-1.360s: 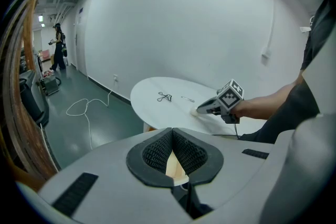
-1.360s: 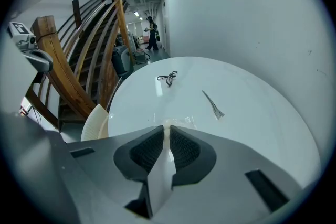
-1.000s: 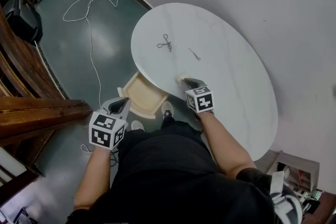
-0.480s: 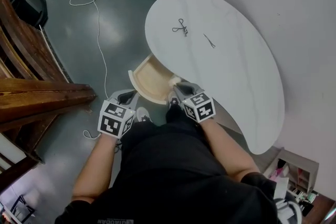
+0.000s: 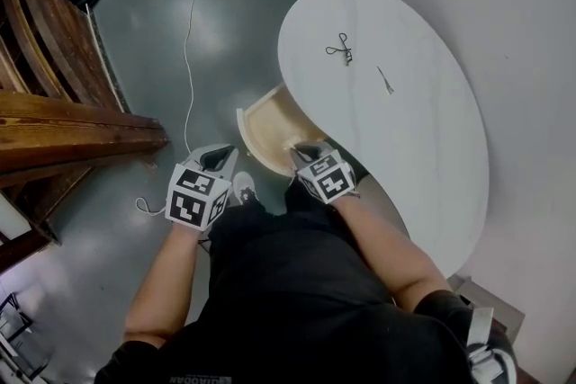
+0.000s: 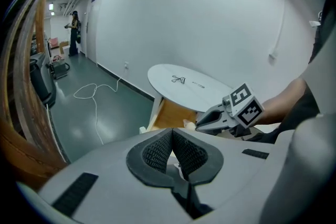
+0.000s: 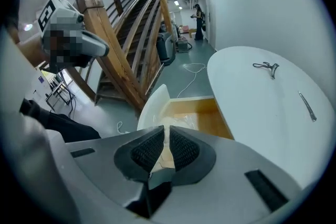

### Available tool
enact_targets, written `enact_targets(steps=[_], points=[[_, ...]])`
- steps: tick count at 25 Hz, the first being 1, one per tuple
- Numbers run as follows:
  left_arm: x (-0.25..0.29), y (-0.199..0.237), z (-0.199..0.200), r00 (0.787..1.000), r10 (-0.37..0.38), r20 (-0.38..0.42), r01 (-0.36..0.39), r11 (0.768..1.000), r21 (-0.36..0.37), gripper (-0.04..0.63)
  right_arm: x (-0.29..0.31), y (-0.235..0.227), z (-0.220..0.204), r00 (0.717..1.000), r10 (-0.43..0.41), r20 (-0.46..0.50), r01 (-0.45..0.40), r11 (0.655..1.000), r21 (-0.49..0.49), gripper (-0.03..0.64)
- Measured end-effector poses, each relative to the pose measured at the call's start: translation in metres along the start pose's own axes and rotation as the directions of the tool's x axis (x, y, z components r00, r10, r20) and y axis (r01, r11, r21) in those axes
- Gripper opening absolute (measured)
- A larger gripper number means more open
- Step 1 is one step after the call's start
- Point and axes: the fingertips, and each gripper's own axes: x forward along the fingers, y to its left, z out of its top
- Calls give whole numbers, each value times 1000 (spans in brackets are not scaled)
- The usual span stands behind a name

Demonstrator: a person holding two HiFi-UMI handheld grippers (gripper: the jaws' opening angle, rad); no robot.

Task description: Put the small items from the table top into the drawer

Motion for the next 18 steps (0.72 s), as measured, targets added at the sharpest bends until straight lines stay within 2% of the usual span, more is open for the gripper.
enact_targets(steps=[4, 11, 18], points=[[0, 3, -5, 1000, 29, 1, -28, 999, -45, 15, 36, -4, -6, 997, 21, -77, -27, 997, -76, 32], [1, 7, -17, 997, 73, -22, -75, 993, -88, 15, 96, -16, -13, 979, 30, -204, -62, 986, -154, 32], [-3, 15, -27, 990, 135, -38, -139, 980, -144, 15, 148, -33, -5, 972, 20, -234, -70, 975, -209, 32]])
